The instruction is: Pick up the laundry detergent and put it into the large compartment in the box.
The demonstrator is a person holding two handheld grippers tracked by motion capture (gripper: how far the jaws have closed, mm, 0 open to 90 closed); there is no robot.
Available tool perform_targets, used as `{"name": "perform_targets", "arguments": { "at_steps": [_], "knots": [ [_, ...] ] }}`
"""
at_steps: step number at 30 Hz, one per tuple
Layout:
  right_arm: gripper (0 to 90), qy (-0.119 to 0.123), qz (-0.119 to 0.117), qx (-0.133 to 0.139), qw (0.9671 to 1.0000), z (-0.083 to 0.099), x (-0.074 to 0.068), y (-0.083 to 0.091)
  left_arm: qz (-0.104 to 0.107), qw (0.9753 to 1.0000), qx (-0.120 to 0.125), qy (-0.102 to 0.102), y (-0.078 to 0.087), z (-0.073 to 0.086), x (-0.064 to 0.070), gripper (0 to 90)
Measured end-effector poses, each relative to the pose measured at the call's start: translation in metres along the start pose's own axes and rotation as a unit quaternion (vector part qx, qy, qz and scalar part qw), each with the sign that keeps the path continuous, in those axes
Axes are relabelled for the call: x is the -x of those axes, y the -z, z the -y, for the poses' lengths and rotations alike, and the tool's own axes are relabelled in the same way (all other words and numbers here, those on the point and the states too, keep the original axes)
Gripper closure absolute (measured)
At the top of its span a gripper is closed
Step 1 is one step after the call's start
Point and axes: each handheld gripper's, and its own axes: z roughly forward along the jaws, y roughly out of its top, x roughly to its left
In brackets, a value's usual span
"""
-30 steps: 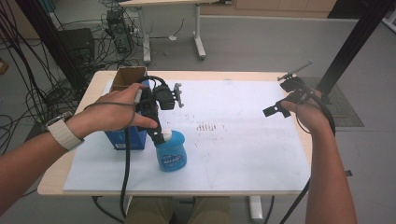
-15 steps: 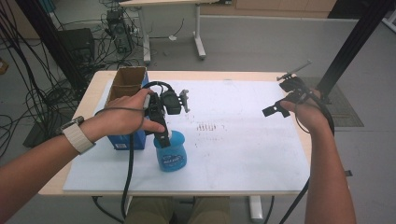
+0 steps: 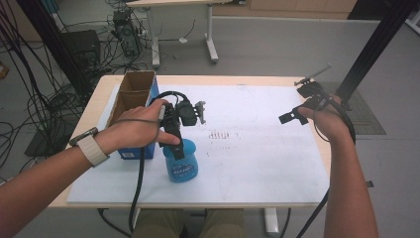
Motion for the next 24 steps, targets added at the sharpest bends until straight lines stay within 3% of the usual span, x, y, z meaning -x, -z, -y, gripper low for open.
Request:
{"name": "perform_targets", "arguments": {
  "at_steps": [6,24],
  "knots": [
    [6.9,0.001,-0.001,0.000,1.0000,-0.0006,-0.0003,-0.0007,-0.008,1.0000,-0.004,-0.003,-0.0051,-0.0031,0.0036,9.9],
    [6.9,0.000,0.000,0.000,1.0000,0.0002,-0.0004,-0.0006,-0.001,1.0000,-0.006,0.003,-0.0086,-0.0056,0.0023,9.8]
  ]
}}
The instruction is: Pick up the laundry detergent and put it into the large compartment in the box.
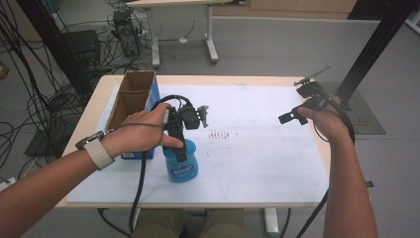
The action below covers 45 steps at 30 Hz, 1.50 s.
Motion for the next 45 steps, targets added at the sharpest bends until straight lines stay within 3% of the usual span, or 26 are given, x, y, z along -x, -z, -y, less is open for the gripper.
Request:
{"name": "perform_targets", "arguments": {
  "at_steps": [45],
  "knots": [
    [6.9,-0.001,-0.002,-0.001,1.0000,-0.0012,-0.0004,-0.0018,0.000,0.9999,0.005,0.009,0.0005,0.0049,-0.0004,9.8]
  ]
}}
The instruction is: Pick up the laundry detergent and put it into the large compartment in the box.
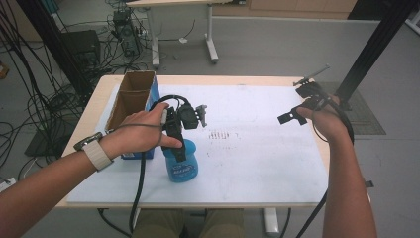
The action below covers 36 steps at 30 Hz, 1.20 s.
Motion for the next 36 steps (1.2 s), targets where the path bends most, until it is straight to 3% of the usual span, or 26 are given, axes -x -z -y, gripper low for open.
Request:
{"name": "perform_targets", "arguments": {
  "at_steps": [36],
  "knots": [
    [6.9,0.000,-0.001,0.002,1.0000,0.0004,0.0014,-0.0020,0.005,1.0000,-0.002,-0.001,-0.0042,-0.0030,-0.0009,9.8]
  ]
}}
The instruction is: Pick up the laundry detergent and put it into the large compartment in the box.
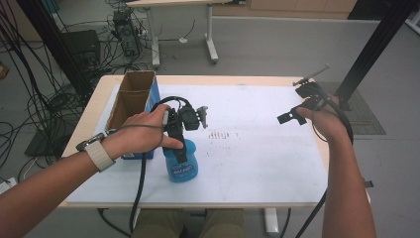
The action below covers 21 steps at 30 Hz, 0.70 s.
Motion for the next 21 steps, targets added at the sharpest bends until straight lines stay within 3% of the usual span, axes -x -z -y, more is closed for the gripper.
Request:
{"name": "perform_targets", "arguments": {
  "at_steps": [21],
  "knots": [
    [6.9,0.001,0.000,0.000,1.0000,0.0001,0.0000,0.0002,0.001,1.0000,0.001,0.000,-0.0017,0.0005,-0.0001,9.9]
  ]
}}
